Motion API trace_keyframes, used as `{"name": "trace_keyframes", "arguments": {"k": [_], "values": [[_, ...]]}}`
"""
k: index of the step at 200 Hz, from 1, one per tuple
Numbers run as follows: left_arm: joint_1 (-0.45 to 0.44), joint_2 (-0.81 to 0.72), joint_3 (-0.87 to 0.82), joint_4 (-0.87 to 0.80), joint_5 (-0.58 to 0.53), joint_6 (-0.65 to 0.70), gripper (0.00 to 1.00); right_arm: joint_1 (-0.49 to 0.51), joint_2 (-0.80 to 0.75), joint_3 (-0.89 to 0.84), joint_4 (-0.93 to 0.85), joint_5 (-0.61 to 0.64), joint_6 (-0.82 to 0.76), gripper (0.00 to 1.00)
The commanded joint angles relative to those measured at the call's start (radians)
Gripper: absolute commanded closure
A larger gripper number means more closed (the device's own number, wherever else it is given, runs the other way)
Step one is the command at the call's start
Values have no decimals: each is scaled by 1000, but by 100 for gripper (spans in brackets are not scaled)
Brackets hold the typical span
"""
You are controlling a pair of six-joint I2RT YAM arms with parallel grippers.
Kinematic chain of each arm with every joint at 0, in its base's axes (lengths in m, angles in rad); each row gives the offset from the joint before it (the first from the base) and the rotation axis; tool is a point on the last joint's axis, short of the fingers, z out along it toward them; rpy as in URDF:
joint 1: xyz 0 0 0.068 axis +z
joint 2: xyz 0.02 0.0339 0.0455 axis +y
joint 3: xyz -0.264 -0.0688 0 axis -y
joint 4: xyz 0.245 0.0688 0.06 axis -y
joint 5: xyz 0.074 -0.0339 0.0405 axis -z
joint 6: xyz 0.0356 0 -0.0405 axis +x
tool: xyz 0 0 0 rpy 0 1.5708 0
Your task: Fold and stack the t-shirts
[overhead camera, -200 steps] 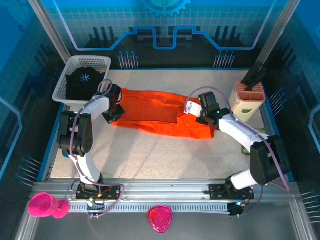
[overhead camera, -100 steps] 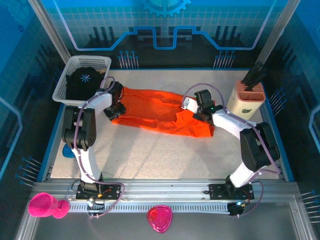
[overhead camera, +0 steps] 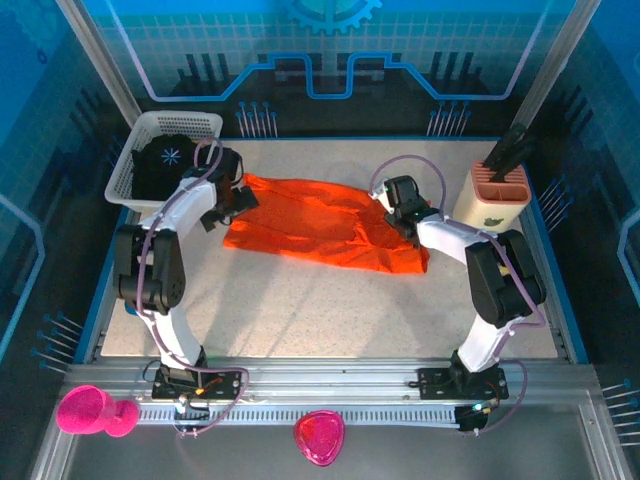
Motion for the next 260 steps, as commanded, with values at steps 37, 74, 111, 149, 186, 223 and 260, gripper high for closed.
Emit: {"name": "trace_keyframes", "arguments": {"k": [37, 74, 111, 149, 186, 223, 260], "values": [[-74, -73, 73, 32, 45, 146, 16, -23, -266, 123, -384, -41, 534, 49], [-82, 166, 378, -76, 89, 191, 96, -36, -380, 83, -648, -330, 779, 90], [-86, 426, 723, -160, 91, 224, 100, -37, -459, -73, -666, -452, 901, 100], [-88, 633, 965, -240, 148, 247, 100, -37, -431, -153, -628, -463, 952, 100], [-93, 702, 893, -200, 178, 203, 100, -68, -313, -142, -571, -427, 945, 100], [-105, 684, 742, -132, 155, 186, 100, -126, -163, -109, -500, -459, 937, 100], [-105, 627, 619, -110, 103, 188, 100, -164, -31, -36, -469, -486, 923, 100]]}}
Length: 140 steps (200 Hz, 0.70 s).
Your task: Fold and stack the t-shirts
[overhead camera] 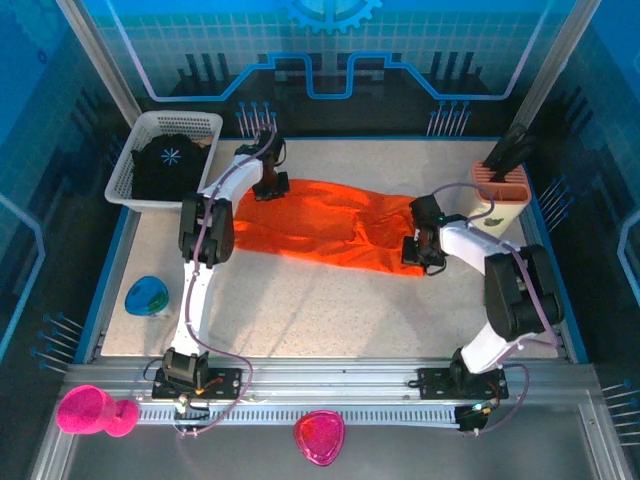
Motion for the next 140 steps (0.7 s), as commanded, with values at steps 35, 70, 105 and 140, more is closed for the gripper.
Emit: {"name": "trace_keyframes", "arguments": {"k": [35, 70, 105, 140], "values": [[-5, -162, -309, 69, -67, -45, 100, -46, 181, 176, 25, -52, -28, 100], [-19, -289, -545, 150, -53, -83, 100, -63, 321, 337, -25, -75, -69, 100], [-80, -394, -744, 203, -31, -156, 100, -70, 478, 566, -102, -121, -110, 100], [-185, -497, -905, 234, 2, -253, 100, -72, 641, 854, -226, -138, -183, 100]]}}
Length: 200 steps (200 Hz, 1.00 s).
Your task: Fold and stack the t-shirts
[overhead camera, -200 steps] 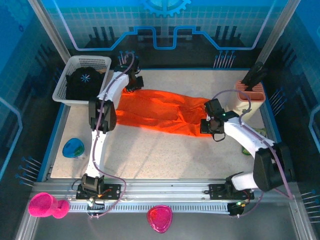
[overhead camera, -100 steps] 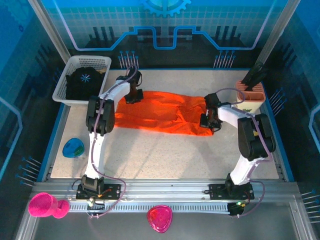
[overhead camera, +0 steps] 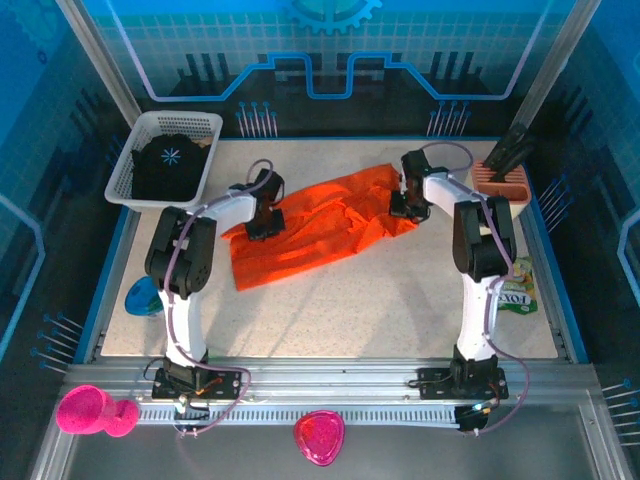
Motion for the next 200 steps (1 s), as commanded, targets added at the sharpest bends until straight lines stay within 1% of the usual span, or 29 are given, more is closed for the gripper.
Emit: {"name": "trace_keyframes", "arguments": {"k": [1, 38, 61, 78, 91, 99, 112, 121, 129, 140, 148, 160, 170, 179, 189, 200], "values": [[-77, -26, -113, -38, 52, -98, 100, -12, 108, 163, -136, -34, -75, 100], [-170, -158, -191, -52, 55, -165, 100, -16, 275, 504, -287, -14, -181, 100], [-193, -221, -156, -108, 33, -158, 100, -17, 318, 658, -346, -6, -221, 100], [-198, -266, -102, -168, 4, -143, 100, -17, 309, 723, -371, -7, -232, 100], [-203, -306, -58, -208, -17, -133, 94, -17, 276, 734, -374, -18, -232, 100], [-201, -331, -33, -231, -30, -128, 88, -17, 243, 726, -374, -25, -227, 100], [-202, -367, 0, -265, -57, -115, 77, -15, 173, 681, -367, -40, -207, 100], [-201, -383, 19, -292, -87, -103, 70, -12, 107, 616, -348, -51, -185, 100], [-195, -390, 29, -315, -114, -96, 68, -9, 38, 538, -318, -69, -158, 100], [-174, -388, 24, -328, -132, -85, 67, -2, -57, 413, -264, -98, -106, 100], [-149, -377, 9, -324, -122, -78, 70, 0, -123, 301, -214, -125, -57, 100], [-106, -356, -26, -299, -94, -72, 79, 2, -217, 135, -117, -188, 21, 100], [-73, -335, -62, -261, -79, -66, 83, 5, -282, 2, -17, -245, 89, 100], [-49, -312, -91, -231, -67, -58, 86, 11, -336, -105, 75, -270, 151, 100], [-30, -280, -110, -209, -55, -53, 88, 20, -369, -184, 137, -279, 210, 100], [-17, -247, -129, -185, -47, -47, 90, 32, -383, -230, 171, -281, 241, 100]]}}
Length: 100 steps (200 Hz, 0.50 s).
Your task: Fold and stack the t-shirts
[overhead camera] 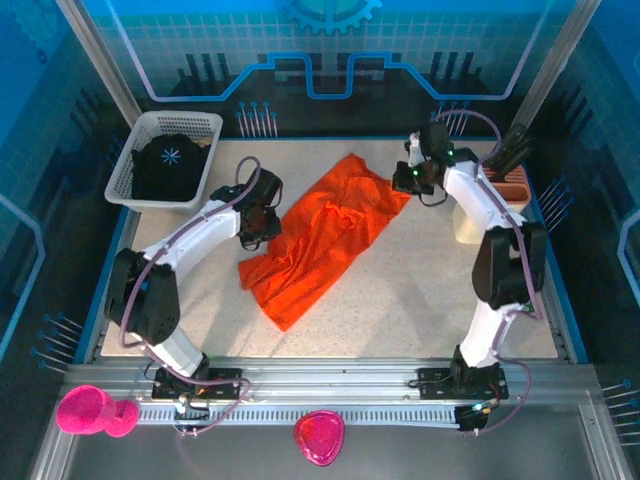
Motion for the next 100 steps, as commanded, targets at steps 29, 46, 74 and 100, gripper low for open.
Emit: {"name": "trace_keyframes", "arguments": {"k": [29, 46, 74, 100], "values": [[35, 138, -106, 86, 29, 19, 91, 60, 30, -122, 184, -47, 201, 100], [35, 156, -138, 110, 30, 5, 92, 69, 96, -73, 159, -18, 209, 100], [35, 155, -192, 110, 29, -24, 93, 69, 239, 24, 128, 34, 234, 100], [32, 96, -269, 110, 44, -72, 92, 66, 383, 158, 59, 58, 240, 100]]}}
